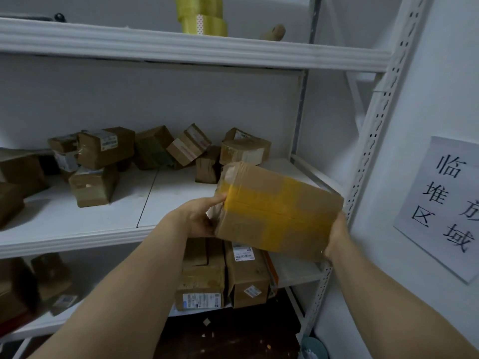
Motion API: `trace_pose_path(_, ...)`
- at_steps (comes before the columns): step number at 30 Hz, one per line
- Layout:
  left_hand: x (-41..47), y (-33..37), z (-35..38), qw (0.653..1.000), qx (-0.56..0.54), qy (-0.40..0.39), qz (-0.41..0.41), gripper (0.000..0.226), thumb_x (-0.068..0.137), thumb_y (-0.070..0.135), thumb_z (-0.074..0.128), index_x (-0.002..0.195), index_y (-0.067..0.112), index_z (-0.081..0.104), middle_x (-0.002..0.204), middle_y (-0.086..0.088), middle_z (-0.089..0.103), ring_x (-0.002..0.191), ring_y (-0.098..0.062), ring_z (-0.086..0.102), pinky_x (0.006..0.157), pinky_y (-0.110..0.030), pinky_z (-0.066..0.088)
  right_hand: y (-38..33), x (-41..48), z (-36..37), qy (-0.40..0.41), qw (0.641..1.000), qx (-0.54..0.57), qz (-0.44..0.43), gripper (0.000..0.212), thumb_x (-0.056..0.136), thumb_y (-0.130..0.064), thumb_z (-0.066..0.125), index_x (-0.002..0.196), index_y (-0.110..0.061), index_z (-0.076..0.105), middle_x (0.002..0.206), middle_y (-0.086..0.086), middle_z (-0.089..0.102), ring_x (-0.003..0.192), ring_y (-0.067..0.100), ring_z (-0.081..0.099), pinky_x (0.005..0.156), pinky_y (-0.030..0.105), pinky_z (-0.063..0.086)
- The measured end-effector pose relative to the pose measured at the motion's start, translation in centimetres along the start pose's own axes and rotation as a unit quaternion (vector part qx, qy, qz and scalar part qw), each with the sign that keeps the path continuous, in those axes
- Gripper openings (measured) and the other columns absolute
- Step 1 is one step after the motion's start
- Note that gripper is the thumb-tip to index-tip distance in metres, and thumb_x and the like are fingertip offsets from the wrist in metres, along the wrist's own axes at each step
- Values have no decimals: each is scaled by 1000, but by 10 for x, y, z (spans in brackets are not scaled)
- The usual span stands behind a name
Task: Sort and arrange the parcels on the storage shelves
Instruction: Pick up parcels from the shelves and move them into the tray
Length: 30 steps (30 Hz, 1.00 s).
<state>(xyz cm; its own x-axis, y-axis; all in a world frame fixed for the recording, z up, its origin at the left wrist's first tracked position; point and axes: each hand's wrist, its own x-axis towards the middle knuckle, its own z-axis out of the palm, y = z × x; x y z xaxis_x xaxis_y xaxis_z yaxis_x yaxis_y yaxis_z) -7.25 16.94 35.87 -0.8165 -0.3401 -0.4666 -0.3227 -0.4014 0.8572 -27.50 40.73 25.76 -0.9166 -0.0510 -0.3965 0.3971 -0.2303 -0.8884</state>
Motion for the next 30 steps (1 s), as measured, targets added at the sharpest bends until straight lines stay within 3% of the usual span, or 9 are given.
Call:
trace_pose_path(5,-1,-1,9,992,113,-36,37,85,63,28,80,136,5,43,121,-16,53,112,-35,53,91,-48,49,3,-42,-16,32,996,35,80,99,69,-91,20,141,-28,42,137,14,53,124,39,49,100,69,30)
trace_pose_path(9,3,-8,23,987,130,-85,40,71,68,13,77,134,20,49,129,-15,54,117,-35,51,97,-50,45,-1,-59,-35,18,993,80,83,97,72,-90,21,146,-31,37,140,14,51,127,42,46,97,76,27)
trace_pose_path(12,2,-10,31,981,133,-139,22,81,76,-6,67,135,44,43,128,-14,51,118,-38,49,86,-52,49,0,-65,-53,17,990,118,76,102,68,-93,23,150,-33,29,147,13,42,135,44,36,100,76,22)
trace_pose_path(15,-5,-14,44,970,176,-165,4,79,84,-17,50,133,43,40,114,-10,58,98,-32,58,65,-41,56,1,-70,-68,-24,988,141,64,100,66,-93,31,146,-33,36,142,13,48,131,45,40,100,77,22)
trace_pose_path(18,-11,-20,57,978,161,-134,-4,27,87,7,39,107,14,56,102,-13,56,83,-27,56,61,-30,50,1,-74,-82,-49,988,139,49,80,66,-79,50,132,-34,54,131,10,57,120,41,49,97,76,28)
trace_pose_path(19,-12,-22,58,984,138,-116,-4,25,87,21,40,102,11,57,103,-15,54,86,-28,54,67,-31,49,1,-77,-84,-54,987,146,41,71,68,-73,53,126,-33,58,126,9,59,116,39,51,96,74,31)
trace_pose_path(23,-10,-27,50,993,102,-61,-11,71,75,73,52,106,10,56,113,-15,59,105,-31,56,81,-40,47,11,-82,-91,-35,978,208,-10,33,85,-47,45,101,-23,62,108,7,61,96,26,57,84,47,50)
trace_pose_path(26,-15,-38,34,991,125,-48,16,86,59,68,70,118,7,55,119,-13,60,110,-30,56,97,-44,44,18,-87,-91,-26,980,199,-1,20,79,-24,38,87,-16,54,105,9,58,82,28,55,70,36,47)
trace_pose_path(30,-32,-48,8,988,133,-70,25,70,65,27,82,125,4,54,127,-18,59,116,-34,57,97,-44,46,27,-97,-85,-3,990,129,59,43,62,-2,28,90,-12,59,98,11,60,82,32,56,65,38,48)
